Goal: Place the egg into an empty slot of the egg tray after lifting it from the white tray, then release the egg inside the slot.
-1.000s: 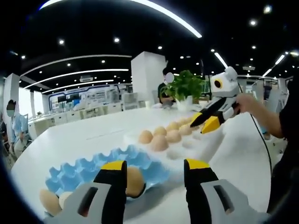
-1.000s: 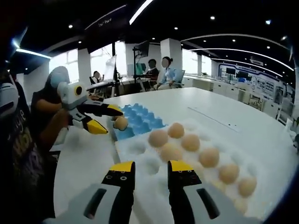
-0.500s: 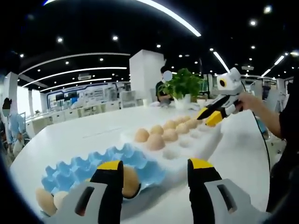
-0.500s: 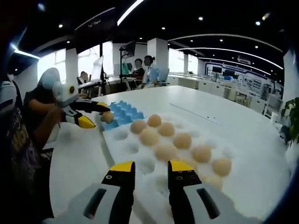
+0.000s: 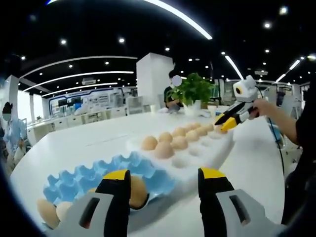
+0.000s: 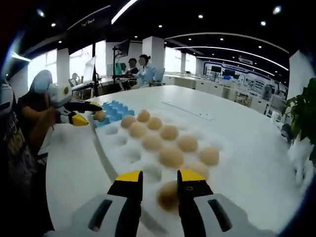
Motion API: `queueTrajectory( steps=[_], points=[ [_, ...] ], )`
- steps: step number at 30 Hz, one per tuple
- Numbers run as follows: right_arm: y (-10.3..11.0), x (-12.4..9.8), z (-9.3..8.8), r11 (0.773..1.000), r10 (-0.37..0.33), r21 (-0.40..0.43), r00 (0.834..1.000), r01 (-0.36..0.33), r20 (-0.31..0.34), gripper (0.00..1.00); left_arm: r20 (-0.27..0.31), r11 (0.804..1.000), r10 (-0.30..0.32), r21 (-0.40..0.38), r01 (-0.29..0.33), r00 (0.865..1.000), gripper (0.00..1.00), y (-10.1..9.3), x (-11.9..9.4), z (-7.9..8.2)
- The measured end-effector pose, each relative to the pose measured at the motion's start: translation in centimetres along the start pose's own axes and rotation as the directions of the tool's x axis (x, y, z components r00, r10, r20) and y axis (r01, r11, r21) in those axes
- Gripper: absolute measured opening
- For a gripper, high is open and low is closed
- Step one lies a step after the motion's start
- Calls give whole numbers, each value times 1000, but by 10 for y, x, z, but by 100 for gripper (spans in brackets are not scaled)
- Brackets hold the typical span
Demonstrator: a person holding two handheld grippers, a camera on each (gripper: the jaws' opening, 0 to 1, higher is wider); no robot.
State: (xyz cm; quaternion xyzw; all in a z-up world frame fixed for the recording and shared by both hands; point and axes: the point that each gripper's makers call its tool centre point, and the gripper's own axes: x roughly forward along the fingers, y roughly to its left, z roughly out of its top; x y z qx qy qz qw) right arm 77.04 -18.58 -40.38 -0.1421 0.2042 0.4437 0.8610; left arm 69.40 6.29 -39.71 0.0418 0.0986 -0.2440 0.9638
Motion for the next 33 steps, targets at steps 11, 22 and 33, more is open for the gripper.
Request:
queueTrajectory(
  steps=[11,22,33],
  points=[
    [-2,2,-22,999,-48,22,997,49,-60,29,8,1000,-2,-3,2,1000,55,-1,-2,-1],
    [-7,2,-24,997,-35,62,998,38,-55,29,10,1000,-8,-5,8,1000,55,-2,-2,0],
    [-9,0,-22,995,-39,93,999,42,-34,29,15,1000,-9,-8,9,1000,55,-2,-6,2]
  ],
)
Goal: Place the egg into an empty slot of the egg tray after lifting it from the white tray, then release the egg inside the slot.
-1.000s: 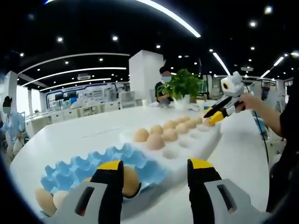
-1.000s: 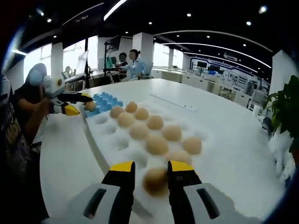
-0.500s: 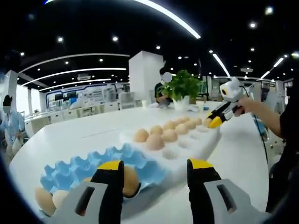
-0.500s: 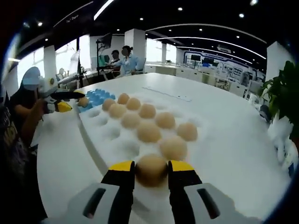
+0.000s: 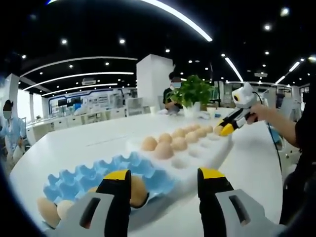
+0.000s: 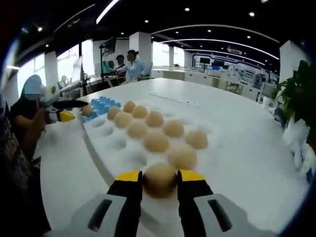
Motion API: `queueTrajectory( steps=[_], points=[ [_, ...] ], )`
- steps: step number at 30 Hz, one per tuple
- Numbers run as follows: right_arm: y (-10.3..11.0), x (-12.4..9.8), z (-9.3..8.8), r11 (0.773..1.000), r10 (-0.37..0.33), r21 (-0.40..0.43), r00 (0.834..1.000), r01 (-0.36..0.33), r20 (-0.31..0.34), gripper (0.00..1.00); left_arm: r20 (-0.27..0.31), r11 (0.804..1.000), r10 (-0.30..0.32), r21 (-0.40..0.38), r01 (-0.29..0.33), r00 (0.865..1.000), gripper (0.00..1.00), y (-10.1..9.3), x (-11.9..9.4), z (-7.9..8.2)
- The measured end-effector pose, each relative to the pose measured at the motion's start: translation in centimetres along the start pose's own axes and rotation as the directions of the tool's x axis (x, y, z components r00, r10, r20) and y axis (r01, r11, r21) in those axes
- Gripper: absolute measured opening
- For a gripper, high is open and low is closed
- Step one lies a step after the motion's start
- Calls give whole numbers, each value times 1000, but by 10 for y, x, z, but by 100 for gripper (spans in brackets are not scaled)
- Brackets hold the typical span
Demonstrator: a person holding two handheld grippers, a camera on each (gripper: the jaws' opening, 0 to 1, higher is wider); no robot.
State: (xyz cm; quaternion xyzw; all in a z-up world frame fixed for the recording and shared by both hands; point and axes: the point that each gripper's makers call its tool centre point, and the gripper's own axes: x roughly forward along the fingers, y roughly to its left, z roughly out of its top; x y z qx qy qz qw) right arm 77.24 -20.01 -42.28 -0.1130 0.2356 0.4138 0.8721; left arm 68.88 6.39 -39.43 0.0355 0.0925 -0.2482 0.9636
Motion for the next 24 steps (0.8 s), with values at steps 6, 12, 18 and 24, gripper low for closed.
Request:
queueTrajectory(
  steps=[6,12,18,24],
  points=[
    [0,-7,17,1000,6,11,999,-6,51,29,5,1000,-3,-2,3,1000,55,-1,0,1],
    [5,-5,28,1000,8,-7,997,-8,71,28,6,1000,-17,-3,17,1000,55,-5,1,1],
    [9,-2,39,1000,20,-10,995,-19,93,28,13,1000,-15,-3,15,1000,55,-3,-1,3],
    [19,1,51,999,32,-27,993,-29,113,28,18,1000,-16,-6,16,1000,54,-3,-2,4]
  ],
)
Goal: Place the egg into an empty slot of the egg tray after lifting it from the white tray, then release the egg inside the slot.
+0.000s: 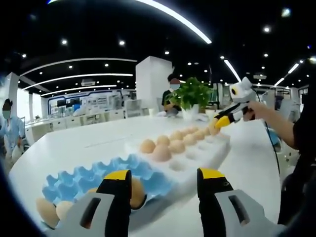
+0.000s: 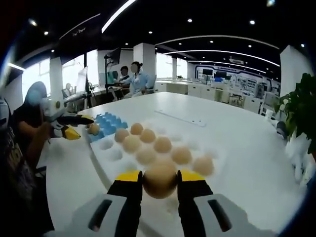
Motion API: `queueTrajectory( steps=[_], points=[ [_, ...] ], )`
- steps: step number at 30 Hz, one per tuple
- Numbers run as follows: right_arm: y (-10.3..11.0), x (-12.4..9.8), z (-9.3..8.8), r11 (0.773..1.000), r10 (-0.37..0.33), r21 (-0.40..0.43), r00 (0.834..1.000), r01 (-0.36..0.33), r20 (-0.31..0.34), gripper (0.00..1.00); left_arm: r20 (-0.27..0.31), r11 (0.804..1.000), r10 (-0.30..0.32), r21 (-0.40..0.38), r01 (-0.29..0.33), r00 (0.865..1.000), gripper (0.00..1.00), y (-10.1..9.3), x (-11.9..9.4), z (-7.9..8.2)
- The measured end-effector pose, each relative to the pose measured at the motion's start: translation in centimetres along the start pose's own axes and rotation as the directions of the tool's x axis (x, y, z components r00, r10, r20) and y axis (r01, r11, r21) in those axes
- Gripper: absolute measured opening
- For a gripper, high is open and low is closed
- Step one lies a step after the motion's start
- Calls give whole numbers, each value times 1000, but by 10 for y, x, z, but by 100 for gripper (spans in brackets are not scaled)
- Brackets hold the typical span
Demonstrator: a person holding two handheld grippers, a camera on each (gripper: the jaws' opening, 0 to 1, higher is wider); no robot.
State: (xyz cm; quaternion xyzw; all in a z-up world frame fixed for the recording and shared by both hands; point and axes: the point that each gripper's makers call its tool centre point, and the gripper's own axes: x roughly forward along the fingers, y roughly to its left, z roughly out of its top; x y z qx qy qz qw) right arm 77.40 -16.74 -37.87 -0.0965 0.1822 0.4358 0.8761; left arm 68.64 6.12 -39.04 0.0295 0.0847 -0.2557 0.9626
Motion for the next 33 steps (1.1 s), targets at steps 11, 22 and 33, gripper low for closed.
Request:
queueTrajectory(
  steps=[11,22,33],
  points=[
    [30,26,28,996,87,-25,995,-85,55,28,5,1000,-10,2,10,1000,54,-3,1,2],
    [51,47,58,987,153,-65,984,-148,94,28,4,1000,1,3,-1,1000,53,0,-1,4],
    [88,61,75,969,235,-110,966,-223,110,29,4,1000,5,8,-6,1000,53,0,2,5]
  ],
)
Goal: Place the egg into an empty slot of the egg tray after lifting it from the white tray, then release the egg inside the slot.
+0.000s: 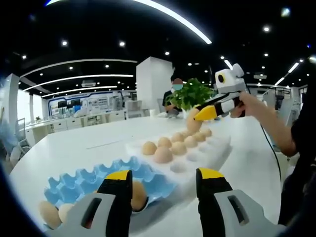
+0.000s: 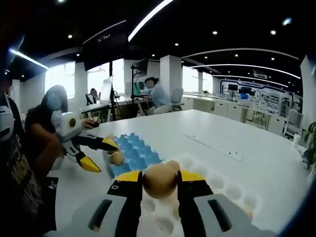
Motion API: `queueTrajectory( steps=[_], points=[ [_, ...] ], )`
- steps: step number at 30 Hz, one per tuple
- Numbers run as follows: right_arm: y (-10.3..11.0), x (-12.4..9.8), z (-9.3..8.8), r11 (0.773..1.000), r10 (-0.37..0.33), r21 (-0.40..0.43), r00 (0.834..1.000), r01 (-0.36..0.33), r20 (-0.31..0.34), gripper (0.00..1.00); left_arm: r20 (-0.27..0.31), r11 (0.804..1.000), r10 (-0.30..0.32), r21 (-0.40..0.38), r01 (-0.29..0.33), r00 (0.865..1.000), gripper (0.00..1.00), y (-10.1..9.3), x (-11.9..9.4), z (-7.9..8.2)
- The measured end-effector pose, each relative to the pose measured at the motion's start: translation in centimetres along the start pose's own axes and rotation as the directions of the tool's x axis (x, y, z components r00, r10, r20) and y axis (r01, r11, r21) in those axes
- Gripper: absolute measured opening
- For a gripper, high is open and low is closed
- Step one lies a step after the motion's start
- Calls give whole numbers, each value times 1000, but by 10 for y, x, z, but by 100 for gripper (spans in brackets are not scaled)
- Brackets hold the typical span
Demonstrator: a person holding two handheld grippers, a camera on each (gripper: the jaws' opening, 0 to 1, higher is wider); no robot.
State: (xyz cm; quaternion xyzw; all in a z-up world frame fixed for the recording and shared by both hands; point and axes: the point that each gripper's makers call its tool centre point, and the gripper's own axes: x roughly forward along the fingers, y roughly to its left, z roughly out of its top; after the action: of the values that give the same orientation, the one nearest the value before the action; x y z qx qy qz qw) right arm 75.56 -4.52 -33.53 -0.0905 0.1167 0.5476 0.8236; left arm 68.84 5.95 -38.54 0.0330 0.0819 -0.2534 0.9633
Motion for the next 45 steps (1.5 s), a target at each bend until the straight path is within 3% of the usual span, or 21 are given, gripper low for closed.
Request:
queueTrajectory(
  steps=[4,7,21,28,33,45],
  points=[
    [17,13,8,998,63,-16,998,-63,11,29,-2,1000,-3,3,3,1000,52,-2,3,0],
    [18,18,12,996,92,-10,995,-91,35,29,-12,1000,-8,3,8,1000,52,-4,3,-2],
    [28,35,15,988,154,-11,988,-154,29,28,3,1000,17,-8,-17,1000,52,0,6,-1],
    [55,50,21,978,206,-19,977,-206,49,28,7,1000,5,-14,-5,1000,52,-4,10,-2],
    [71,55,17,971,239,-25,970,-238,42,28,14,1000,8,-15,-8,1000,51,-3,13,-2],
    [80,61,2,955,290,40,955,-293,54,28,33,1000,9,-9,-9,999,50,-10,25,3]
  ],
)
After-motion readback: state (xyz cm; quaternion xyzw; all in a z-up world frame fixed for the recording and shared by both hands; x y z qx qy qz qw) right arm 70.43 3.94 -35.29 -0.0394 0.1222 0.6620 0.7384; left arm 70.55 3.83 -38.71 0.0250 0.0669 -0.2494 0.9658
